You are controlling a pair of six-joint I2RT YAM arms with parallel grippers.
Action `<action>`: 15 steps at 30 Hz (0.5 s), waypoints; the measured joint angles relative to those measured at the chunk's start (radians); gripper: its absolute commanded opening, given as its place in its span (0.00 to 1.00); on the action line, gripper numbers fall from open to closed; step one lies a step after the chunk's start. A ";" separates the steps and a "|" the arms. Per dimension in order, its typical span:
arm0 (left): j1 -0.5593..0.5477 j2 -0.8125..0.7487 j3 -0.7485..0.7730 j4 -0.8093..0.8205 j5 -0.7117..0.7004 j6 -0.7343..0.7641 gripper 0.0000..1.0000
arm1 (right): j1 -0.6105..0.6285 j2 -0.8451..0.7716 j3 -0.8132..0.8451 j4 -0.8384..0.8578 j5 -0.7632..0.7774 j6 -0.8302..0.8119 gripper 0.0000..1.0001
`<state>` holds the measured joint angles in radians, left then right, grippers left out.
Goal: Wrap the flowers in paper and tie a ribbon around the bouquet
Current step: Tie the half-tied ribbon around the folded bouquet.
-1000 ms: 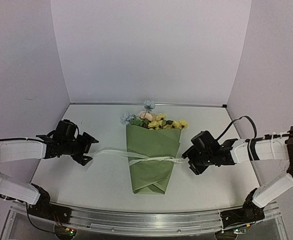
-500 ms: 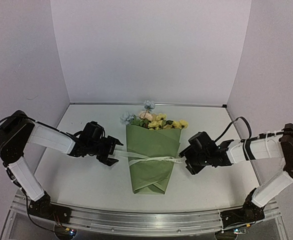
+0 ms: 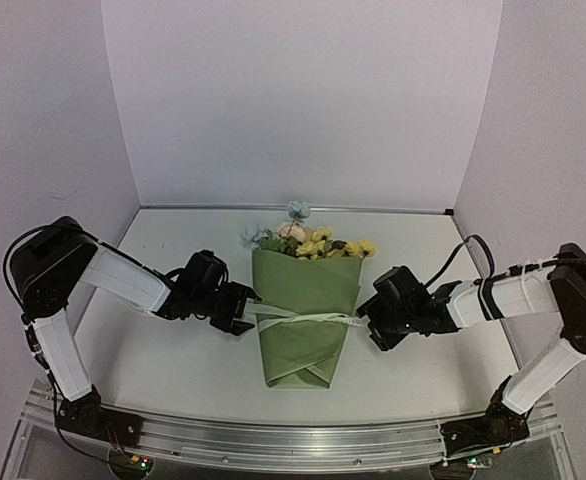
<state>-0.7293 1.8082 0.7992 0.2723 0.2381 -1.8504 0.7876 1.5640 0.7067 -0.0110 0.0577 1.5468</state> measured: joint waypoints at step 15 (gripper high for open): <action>-0.001 0.039 -0.030 0.129 -0.094 -0.036 0.49 | 0.000 0.028 0.004 0.048 -0.014 -0.001 0.60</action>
<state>-0.7300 1.8467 0.7694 0.4017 0.1445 -1.8869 0.7876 1.5915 0.7105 0.0372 0.0433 1.5458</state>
